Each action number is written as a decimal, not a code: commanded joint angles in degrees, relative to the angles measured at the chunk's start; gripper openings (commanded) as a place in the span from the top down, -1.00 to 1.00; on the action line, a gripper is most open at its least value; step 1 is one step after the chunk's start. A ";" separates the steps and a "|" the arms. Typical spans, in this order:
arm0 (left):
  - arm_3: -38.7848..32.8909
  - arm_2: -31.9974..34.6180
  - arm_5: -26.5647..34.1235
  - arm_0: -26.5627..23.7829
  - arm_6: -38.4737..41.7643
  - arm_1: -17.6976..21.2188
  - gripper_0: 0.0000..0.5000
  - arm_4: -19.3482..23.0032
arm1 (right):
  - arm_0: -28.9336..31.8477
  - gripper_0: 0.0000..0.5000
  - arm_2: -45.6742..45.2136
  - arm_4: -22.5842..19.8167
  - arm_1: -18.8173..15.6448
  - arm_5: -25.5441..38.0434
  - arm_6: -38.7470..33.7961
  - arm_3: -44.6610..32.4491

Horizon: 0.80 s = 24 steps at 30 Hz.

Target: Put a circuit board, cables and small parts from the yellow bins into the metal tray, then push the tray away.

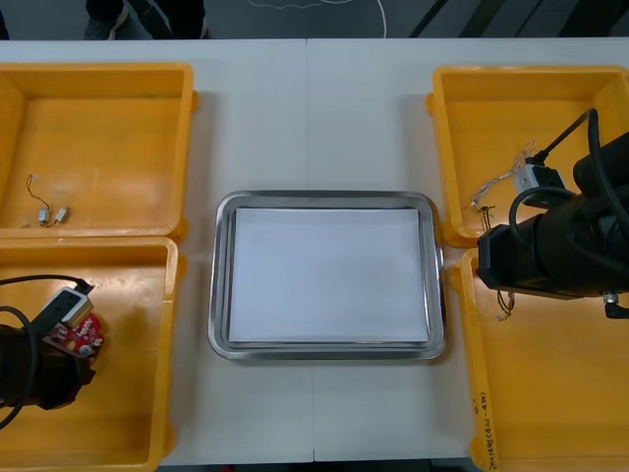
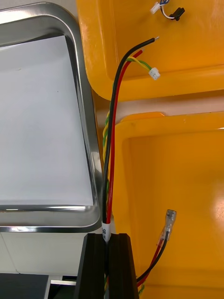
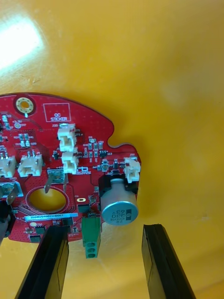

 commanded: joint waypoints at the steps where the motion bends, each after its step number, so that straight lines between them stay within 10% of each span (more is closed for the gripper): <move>1: -0.32 -1.20 -0.54 -1.34 -9.30 -0.99 -0.71 -0.89 | -1.31 1.00 0.38 -0.18 0.06 0.26 0.46 -0.50; 4: -0.23 -1.38 -0.54 -1.34 -9.30 -0.99 -0.36 -1.07 | -1.22 1.00 0.38 -0.27 0.06 0.26 0.29 -0.50; 9: -0.14 -1.47 -0.54 -1.42 -9.39 -0.99 0.99 -1.33 | -1.22 1.00 0.38 -0.53 -0.03 0.26 0.20 -0.50; 24: -0.76 0.90 -0.28 -1.69 -9.48 -0.90 1.00 0.08 | -1.22 1.00 0.38 -0.62 0.06 0.26 0.20 -0.50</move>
